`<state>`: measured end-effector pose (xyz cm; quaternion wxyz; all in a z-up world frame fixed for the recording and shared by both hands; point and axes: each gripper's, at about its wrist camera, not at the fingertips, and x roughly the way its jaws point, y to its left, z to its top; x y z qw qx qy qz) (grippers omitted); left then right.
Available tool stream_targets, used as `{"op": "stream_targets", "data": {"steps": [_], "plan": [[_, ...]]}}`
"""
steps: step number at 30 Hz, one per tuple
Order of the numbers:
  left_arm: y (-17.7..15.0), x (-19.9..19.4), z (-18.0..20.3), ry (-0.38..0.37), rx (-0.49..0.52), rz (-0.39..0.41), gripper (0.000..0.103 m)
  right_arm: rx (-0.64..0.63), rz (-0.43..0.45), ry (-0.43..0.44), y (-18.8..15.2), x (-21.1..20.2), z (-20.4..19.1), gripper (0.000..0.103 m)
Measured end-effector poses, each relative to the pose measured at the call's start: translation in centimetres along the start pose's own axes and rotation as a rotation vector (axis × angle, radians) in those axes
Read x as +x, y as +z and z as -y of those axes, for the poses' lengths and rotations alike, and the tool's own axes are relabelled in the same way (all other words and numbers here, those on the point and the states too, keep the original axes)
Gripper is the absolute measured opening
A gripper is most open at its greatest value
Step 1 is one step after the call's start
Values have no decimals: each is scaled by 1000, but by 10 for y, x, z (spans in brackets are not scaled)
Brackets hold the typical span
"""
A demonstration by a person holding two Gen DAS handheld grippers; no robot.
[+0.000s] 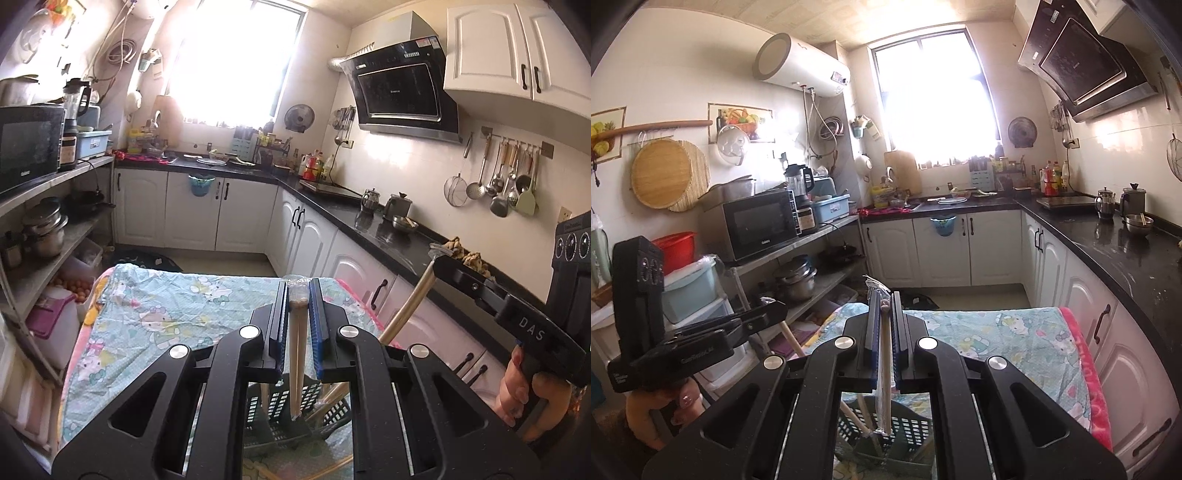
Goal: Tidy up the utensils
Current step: 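Lift both held chopsticks upright and carry them above the green basket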
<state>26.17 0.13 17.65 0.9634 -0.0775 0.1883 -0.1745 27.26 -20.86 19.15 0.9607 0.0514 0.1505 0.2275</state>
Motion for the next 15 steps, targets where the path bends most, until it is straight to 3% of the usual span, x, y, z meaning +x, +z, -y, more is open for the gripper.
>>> {"op": "stream_targets", "data": {"steps": [15], "plan": [[-35,26,7,22,48,-32,7,0,-49,-37,-45,30,11,6]]}}
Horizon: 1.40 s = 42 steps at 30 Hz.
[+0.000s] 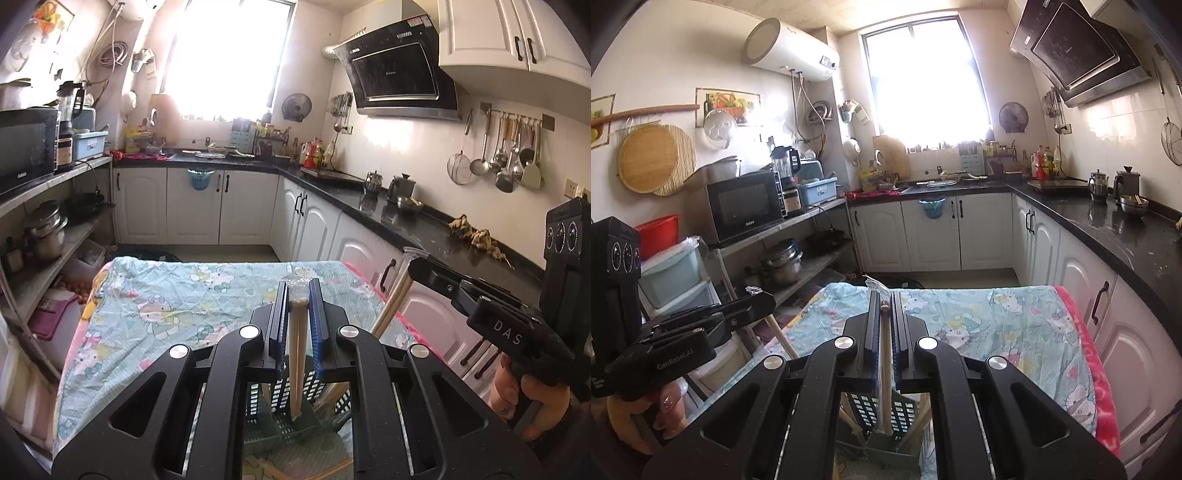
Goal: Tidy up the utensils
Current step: 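Lift both held chopsticks upright and carry them above the green basket, then lower the chopsticks into the basket slots and open both tools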
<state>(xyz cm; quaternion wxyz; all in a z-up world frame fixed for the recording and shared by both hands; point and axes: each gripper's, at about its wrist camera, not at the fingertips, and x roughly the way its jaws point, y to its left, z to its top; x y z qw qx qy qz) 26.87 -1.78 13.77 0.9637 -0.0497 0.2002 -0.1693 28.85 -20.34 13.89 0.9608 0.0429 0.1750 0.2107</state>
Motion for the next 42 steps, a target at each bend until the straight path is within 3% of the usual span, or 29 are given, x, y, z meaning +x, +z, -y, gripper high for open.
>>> {"op": "stream_targets", "data": {"steps": [21,29,38,42], "plan": [[-43,27,-5,-1,-18,-90,7,-9,-103,-39,-49,33,0,7],[-47,25,-10,-6,-31,-106,7,0,-120,-54,-55,31,4,22],[-48,10,-17,-7,-58,-92,24,-3,-117,-60,-56,22,4,37],[-45,1,-17,-11,-70,-73,37,2,-111,-60,-57,13,7,45]]}}
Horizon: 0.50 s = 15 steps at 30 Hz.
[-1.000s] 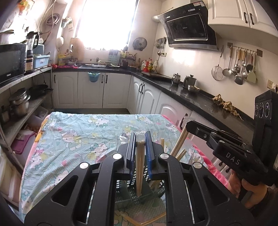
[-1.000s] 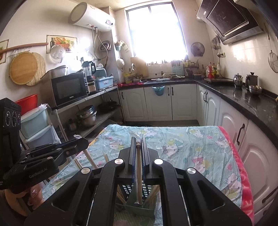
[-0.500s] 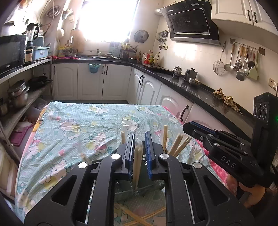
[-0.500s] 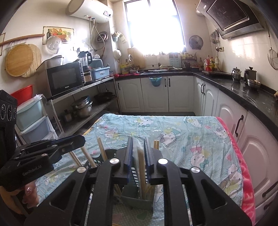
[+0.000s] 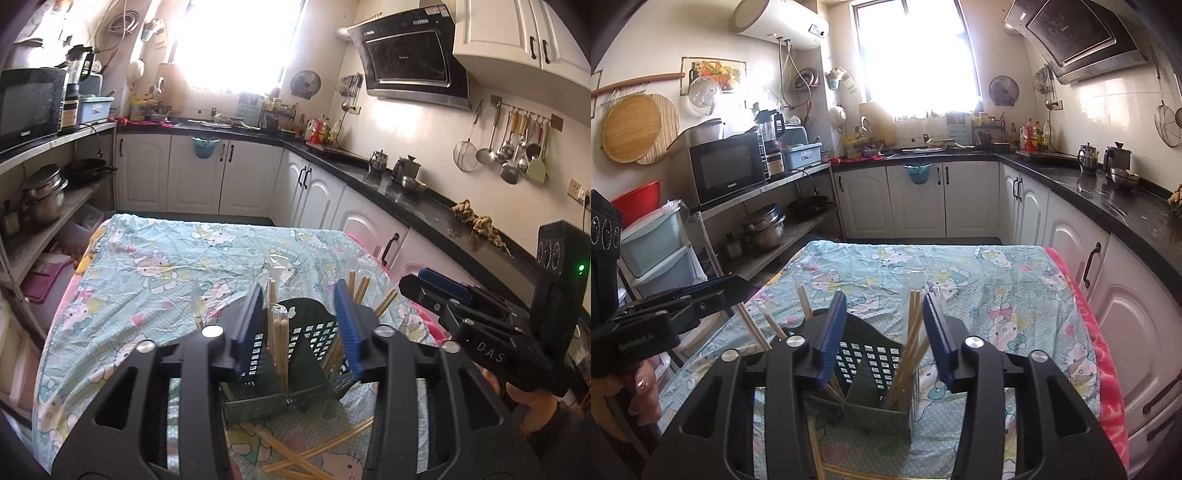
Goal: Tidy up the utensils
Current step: 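Lower the chopsticks into the basket slots and open both tools, then pull both open tools back from the basket toward the loose chopsticks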
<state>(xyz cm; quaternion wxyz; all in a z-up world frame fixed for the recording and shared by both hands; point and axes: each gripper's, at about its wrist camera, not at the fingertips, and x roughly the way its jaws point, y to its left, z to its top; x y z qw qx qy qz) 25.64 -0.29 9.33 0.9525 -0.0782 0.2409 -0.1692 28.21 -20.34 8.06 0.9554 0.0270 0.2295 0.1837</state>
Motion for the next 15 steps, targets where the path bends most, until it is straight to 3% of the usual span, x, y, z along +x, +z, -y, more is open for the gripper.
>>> {"op": "stream_targets", "data": {"steps": [4,9,15], "plan": [[3,-11,0,-5,-7,21,51,3,6,1,0,-9,2,50],[5,-26,2,2,-8,43,76,5,21,3,-1,-23,3,57],[-1,-40,3,14,-7,48,89,-2,23,2,-6,-36,2,64]]}}
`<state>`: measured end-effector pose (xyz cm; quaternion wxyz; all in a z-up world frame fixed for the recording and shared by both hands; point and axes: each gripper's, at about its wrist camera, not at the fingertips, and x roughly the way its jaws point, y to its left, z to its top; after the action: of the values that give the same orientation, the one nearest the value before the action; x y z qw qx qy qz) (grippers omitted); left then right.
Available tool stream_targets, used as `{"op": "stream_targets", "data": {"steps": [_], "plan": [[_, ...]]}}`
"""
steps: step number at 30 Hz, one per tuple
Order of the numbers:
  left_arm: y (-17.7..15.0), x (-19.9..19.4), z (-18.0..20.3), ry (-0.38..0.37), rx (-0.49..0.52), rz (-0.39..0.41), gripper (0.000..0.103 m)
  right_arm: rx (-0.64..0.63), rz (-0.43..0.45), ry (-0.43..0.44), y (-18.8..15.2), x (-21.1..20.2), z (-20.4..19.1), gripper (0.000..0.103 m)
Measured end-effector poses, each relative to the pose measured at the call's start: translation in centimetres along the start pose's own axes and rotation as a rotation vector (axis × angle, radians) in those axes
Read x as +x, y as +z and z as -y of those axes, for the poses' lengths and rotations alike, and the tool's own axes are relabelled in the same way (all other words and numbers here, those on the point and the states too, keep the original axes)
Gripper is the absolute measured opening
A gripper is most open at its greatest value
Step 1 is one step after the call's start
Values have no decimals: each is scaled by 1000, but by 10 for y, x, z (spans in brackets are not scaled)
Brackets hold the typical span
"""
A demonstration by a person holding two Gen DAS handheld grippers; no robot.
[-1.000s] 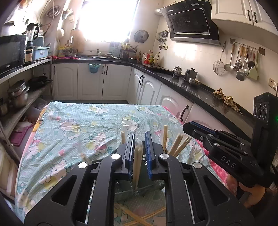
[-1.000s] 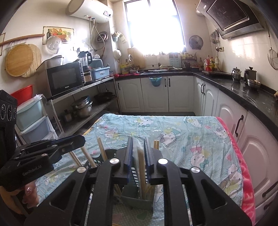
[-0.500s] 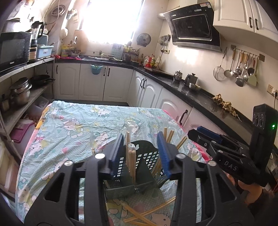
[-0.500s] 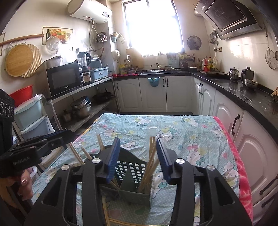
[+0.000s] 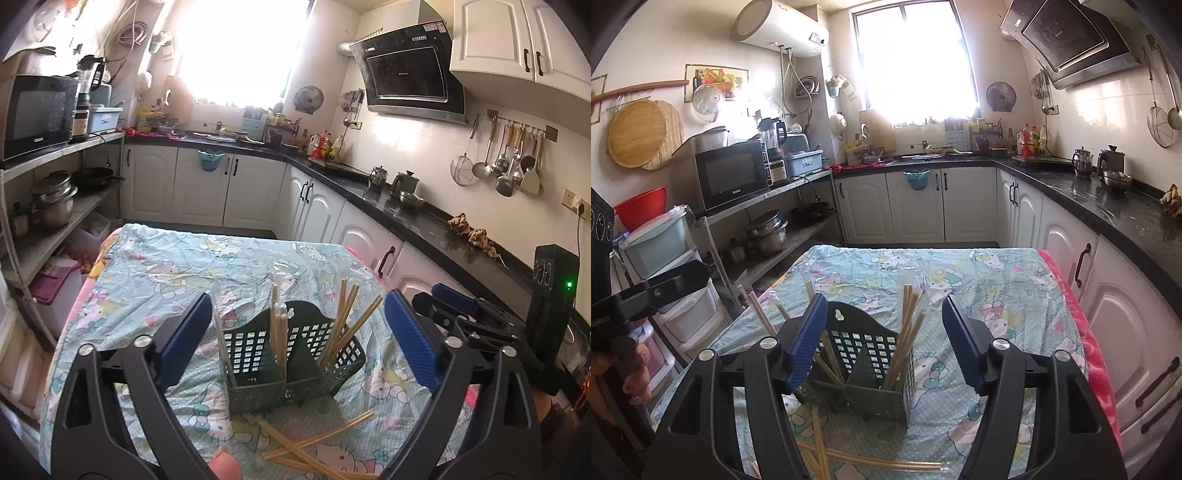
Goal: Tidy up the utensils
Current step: 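Pull both open tools back from the basket toward the loose chopsticks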
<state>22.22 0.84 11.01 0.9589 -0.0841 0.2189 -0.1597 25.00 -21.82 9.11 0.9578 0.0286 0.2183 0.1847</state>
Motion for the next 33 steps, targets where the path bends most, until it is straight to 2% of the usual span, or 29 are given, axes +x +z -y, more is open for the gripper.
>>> {"op": "stream_targets", "data": {"steps": [7,18,33], "plan": [[-12,-15,-8,6,-27,-8,92,-14,0,4,-8,-14,-5,70],[-33,-44,-15,22,-48,-17,92,-45,-14,19,-21,-29,-18,71],[-78,-47,-37,82,-114,-122,92,-97,-70,46,-46,-32,-36,71]]}}
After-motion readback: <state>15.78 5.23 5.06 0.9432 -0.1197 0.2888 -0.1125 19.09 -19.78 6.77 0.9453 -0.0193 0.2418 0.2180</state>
